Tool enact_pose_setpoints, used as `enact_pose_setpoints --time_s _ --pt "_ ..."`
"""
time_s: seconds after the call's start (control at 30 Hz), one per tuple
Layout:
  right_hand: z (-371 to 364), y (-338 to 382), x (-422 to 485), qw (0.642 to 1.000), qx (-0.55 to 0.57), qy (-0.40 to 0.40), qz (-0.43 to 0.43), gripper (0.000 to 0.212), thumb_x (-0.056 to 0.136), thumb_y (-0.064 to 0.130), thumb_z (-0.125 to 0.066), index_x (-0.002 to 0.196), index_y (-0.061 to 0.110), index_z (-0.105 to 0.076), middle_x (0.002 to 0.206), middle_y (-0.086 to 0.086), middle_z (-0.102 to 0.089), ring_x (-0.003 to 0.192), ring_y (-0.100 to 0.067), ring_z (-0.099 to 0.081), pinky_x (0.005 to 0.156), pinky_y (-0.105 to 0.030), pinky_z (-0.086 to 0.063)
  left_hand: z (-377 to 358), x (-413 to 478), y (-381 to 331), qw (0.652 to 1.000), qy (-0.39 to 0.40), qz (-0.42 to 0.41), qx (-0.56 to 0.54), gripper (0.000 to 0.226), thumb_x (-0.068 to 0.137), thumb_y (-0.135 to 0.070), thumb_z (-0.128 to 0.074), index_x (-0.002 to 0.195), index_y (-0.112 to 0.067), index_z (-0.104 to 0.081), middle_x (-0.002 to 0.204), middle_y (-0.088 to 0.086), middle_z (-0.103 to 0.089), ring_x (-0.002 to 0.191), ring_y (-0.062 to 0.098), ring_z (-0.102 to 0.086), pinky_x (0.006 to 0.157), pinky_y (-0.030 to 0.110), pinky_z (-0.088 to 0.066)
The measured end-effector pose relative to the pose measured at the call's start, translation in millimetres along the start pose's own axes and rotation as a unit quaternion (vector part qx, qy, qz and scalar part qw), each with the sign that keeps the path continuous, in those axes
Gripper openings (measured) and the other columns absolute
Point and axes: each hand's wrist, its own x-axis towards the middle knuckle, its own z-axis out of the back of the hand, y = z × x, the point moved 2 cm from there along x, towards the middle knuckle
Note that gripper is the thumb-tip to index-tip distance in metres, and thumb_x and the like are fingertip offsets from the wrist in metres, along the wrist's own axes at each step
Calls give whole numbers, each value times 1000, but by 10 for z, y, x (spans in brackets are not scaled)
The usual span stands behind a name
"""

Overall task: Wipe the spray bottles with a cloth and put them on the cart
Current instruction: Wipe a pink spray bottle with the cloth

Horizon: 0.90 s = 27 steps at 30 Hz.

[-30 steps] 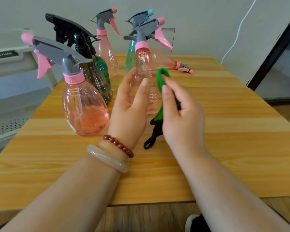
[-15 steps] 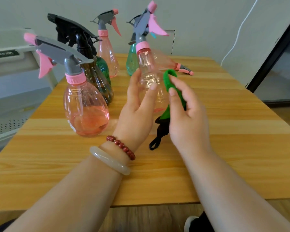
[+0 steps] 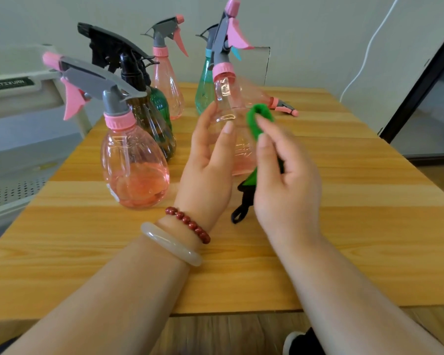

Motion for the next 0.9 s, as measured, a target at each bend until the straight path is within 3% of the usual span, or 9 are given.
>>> enact_pose_setpoints --time_s 0.1,0.17,0.23,0.3,0.4,0.5,0.7,0.8,0.9 --pt "-80 26 -65 994 -38 30 98 29 101 11 -49 126 5 -64 136 -5 -59 136 -11 -46 113 -32 -39 24 22 24 1000 -3 3 3 45 99 -39 -48 144 -38 -41 128 -17 -61 118 -6 -57 101 24 -46" --pt "-43 -3 1 999 -21 9 29 30 103 15 -48 127 10 -64 129 7 -61 127 -1 -52 106 -19 -42 33 12 16 1000 7 4 14 45 100 -44 -49 143 -42 -40 127 -15 -63 113 -3 -61 100 34 -50" --pt "18 -98 52 996 19 -8 -91 29 104 20 -46 126 18 -66 113 24 -62 106 18 -54 89 -2 -39 30 -3 -2 1000 2 4 21 42 102 -44 -47 143 -45 -40 114 -16 -67 88 -1 -62 85 27 -53" --pt "24 -172 57 988 37 -4 -148 29 105 22 -46 125 20 -66 107 29 -62 98 23 -53 82 1 -37 14 -23 -22 1000 -5 5 22 40 101 -44 -46 141 -47 -41 107 -18 -67 82 4 -59 81 29 -53" --pt "6 -23 2 1000 -7 17 -24 31 103 15 -48 130 12 -62 129 10 -60 122 10 -51 101 -8 -38 17 -4 -30 1000 -12 9 22 43 103 -43 -45 145 -43 -39 126 -23 -60 109 -7 -60 99 30 -50" --pt "-78 27 -56 989 -64 65 118 32 101 9 -50 131 4 -60 140 -8 -56 139 -17 -44 115 -29 -36 48 27 -21 1000 -8 19 4 43 103 -36 -46 146 -37 -40 129 -19 -61 112 -7 -61 95 23 -49" --pt "26 -115 46 994 -5 10 -111 30 105 22 -46 129 20 -63 114 23 -63 96 23 -52 84 2 -36 7 -18 -30 1000 -10 5 29 41 102 -42 -46 143 -42 -40 106 -36 -64 93 -2 -64 80 13 -49" --pt "8 -7 19 999 -32 25 -23 30 102 17 -50 130 15 -62 124 19 -57 117 15 -49 97 -2 -36 10 -7 -24 999 -17 26 24 50 97 -53 -46 146 -46 -36 139 -20 -54 125 11 -56 106 37 -47" --pt "-14 -7 10 996 -67 34 55 27 99 14 -55 124 11 -67 131 7 -58 126 -1 -50 104 -8 -35 26 10 -26 999 -28 27 23 49 101 -48 -46 148 -41 -35 145 -14 -50 130 1 -50 108 32 -44"
